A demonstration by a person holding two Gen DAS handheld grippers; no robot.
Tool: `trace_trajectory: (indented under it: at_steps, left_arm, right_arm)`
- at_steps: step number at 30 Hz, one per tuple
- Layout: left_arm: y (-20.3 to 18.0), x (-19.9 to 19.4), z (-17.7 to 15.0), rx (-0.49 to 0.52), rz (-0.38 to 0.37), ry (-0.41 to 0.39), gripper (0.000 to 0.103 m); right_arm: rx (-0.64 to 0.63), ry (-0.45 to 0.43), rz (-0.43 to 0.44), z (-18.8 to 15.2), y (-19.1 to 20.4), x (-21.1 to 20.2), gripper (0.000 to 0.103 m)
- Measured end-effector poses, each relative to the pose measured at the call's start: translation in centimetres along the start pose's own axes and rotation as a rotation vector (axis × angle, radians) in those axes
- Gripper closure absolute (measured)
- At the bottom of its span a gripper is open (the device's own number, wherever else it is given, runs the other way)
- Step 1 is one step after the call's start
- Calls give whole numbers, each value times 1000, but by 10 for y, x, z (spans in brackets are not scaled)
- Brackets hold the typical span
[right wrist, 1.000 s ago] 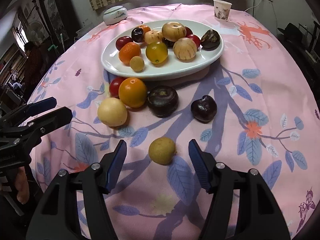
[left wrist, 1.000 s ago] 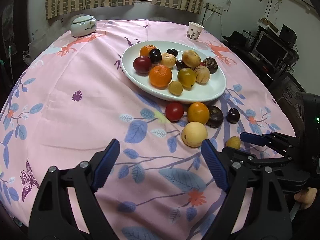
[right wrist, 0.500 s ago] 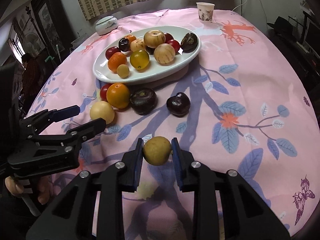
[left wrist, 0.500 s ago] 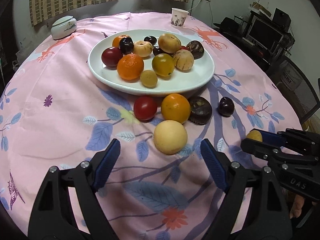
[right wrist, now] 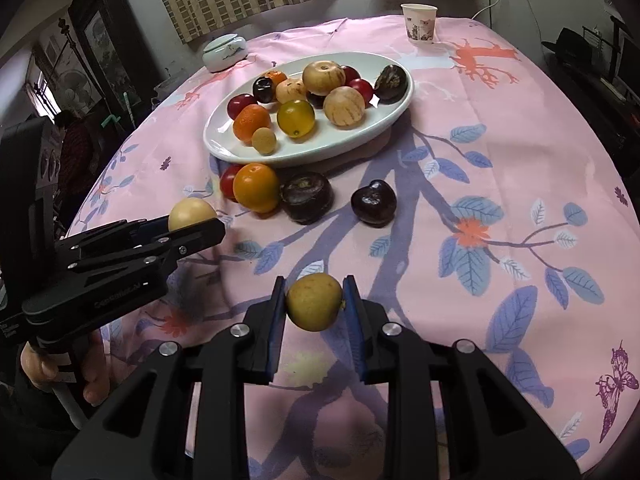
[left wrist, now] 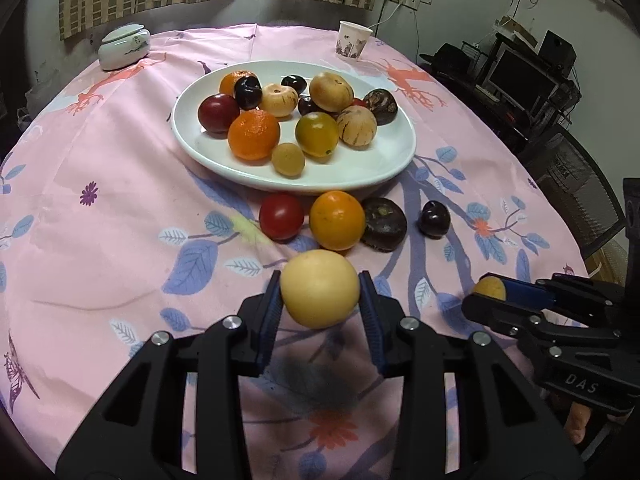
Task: Organize fruits
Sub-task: 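Grasp a pale yellow pear with the left tool while the right tool grasps a small yellow-green fruit, then carry the pale pear and small fruit onto the plate and release both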
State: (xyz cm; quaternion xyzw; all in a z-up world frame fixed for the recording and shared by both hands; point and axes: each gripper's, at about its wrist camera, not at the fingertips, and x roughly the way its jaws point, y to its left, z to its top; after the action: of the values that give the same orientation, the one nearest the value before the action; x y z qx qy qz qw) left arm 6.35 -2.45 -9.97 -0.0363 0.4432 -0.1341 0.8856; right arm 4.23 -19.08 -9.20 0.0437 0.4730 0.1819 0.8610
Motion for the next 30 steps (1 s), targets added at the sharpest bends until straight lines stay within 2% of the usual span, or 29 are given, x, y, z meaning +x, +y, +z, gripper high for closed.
trace_trajectory:
  at_steps: [8,14,20,22,24,27,30]
  left_arm:
    - [6,-27,-5,2,-19,-43,65]
    - [23,-37,6,-21,3,-66,65]
    - [45,-33,54,-15,61,-99,65]
    - [53,-24,74,-33,52,-88,65]
    - [60,-11,96,-44,53,-71,65]
    - [66,12,123,-31,115,-54,65]
    - [70,31,137,-29,124,-25,65]
  right_arm:
    - [-26,10,22,6,18,5,75]
    - [-64,11,30,21,28,8,74]
    - [-173,-39,9,65,48,10,75]
    - [-208,-56,9,83,54,14,74]
    - [-240,-62,12,104,60,25,75]
    - [-252,-63,-6,131,61,51,75]
    - [-257,-65,-19,149,61,72,75]
